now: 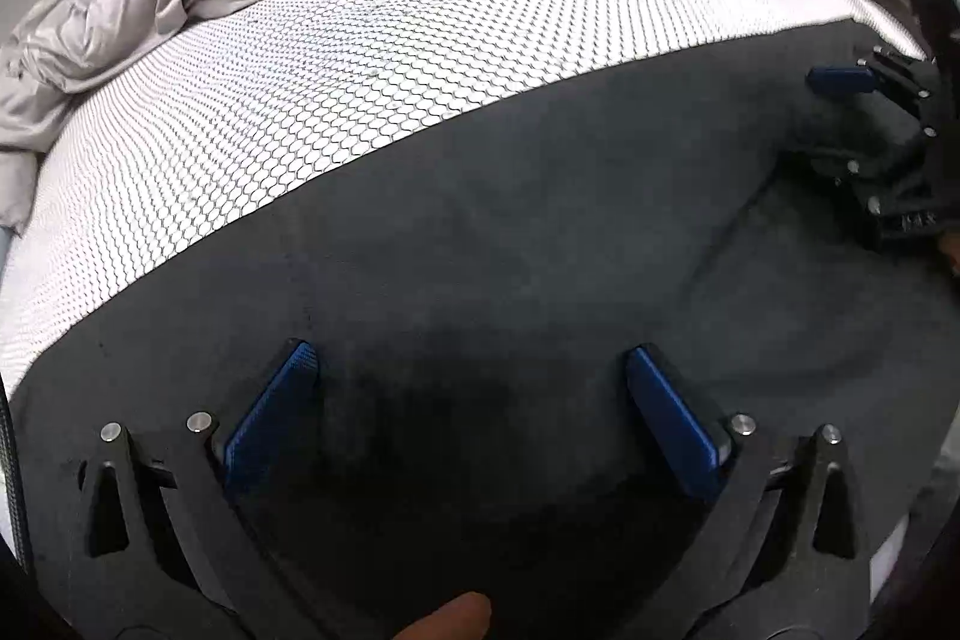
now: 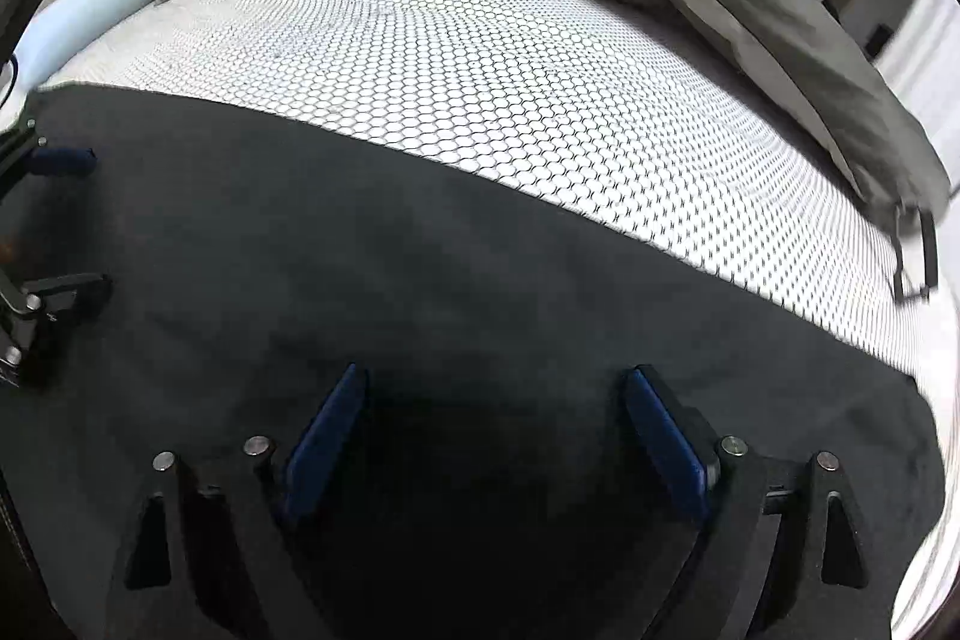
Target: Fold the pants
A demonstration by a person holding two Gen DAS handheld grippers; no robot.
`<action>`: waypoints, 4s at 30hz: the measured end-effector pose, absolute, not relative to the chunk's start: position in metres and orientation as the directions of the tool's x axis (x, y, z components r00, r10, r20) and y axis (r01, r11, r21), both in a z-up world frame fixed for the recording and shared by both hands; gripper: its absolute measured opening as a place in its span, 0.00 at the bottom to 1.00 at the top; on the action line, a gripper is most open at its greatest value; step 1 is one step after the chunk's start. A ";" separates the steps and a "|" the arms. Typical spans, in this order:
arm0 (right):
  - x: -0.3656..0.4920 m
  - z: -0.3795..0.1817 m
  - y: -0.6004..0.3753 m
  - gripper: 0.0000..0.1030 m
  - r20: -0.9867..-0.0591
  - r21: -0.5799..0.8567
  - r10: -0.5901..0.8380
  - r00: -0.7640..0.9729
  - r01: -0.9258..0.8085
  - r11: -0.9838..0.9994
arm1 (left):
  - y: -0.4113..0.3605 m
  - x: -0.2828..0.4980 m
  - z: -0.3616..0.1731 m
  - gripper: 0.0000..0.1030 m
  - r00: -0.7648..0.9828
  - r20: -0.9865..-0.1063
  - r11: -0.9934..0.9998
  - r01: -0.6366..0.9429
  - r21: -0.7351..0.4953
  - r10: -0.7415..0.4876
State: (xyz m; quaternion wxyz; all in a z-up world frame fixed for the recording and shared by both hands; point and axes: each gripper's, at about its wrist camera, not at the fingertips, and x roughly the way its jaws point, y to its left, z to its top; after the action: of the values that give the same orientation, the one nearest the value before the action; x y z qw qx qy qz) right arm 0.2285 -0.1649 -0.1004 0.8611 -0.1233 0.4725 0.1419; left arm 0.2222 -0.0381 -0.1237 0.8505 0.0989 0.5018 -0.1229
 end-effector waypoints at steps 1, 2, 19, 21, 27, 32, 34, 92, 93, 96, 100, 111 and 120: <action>0.230 -0.099 -0.176 0.89 -0.847 -0.085 0.113 0.520 -0.342 0.936 | -0.030 0.223 -0.124 1.00 0.469 -0.876 0.952 0.302 0.042 -0.110; 0.230 -0.099 -0.188 0.89 -0.845 -0.101 0.086 0.527 -0.316 0.943 | -0.023 0.224 -0.125 1.00 0.470 -0.875 0.955 0.296 0.036 -0.113; 0.154 -0.060 -0.234 0.91 -0.777 0.011 0.089 0.623 -0.127 0.992 | -0.083 0.217 -0.100 0.99 0.490 -0.836 0.923 0.383 -0.049 -0.247; 0.148 -0.071 -0.213 0.91 -0.801 0.030 0.135 0.584 -0.187 0.982 | -0.101 0.223 -0.114 0.99 0.471 -0.858 0.920 0.393 -0.004 -0.205; 0.126 -0.092 -0.225 0.91 -0.821 -0.050 0.010 0.570 -0.088 0.995 | -0.042 0.222 -0.125 1.00 0.483 -0.866 0.958 0.285 0.018 -0.127; 0.097 -0.090 -0.259 0.90 -0.816 -0.047 -0.027 0.577 -0.020 0.999 | 0.067 0.196 -0.125 1.00 0.530 -0.846 0.992 0.129 0.011 -0.059; 0.088 -0.086 -0.244 0.91 -0.807 -0.104 -0.081 0.585 -0.006 0.995 | 0.088 0.181 -0.119 0.99 0.541 -0.840 0.995 0.102 0.013 -0.045; 0.085 -0.079 -0.182 0.95 -0.795 -0.005 0.195 0.574 -0.329 0.944 | 0.002 0.117 -0.068 0.80 0.677 -0.718 0.987 0.130 -0.097 -0.160; 0.088 -0.085 -0.174 0.95 -0.811 -0.059 0.165 0.561 -0.359 0.931 | -0.016 0.116 -0.070 0.81 0.675 -0.717 0.984 0.155 -0.090 -0.172; 0.091 -0.089 -0.182 0.95 -0.806 -0.080 0.176 0.566 -0.398 0.914 | -0.075 0.106 -0.086 0.81 0.621 -0.761 0.972 0.230 -0.049 -0.186; 0.088 -0.093 -0.241 0.95 -0.800 -0.099 0.074 0.595 -0.253 0.962 | -0.104 0.108 -0.114 0.83 0.581 -0.796 0.961 0.276 -0.001 -0.168; 0.079 -0.094 -0.350 0.98 -0.733 -0.027 -0.101 0.672 0.119 0.992 | -0.067 0.126 -0.107 0.89 0.590 -0.789 0.976 0.211 -0.055 -0.172; 0.119 -0.074 -0.259 0.98 -0.728 0.058 0.120 0.675 -0.113 0.992 | -0.182 0.161 -0.093 0.89 0.522 -0.805 0.922 0.380 -0.079 -0.284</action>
State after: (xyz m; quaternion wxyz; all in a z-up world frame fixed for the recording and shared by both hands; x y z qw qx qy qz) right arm 0.1193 -0.2589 -0.0741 0.9152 0.0041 0.3979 0.0636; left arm 0.1607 -0.1819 -0.0931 0.8706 0.0533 0.4504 -0.1907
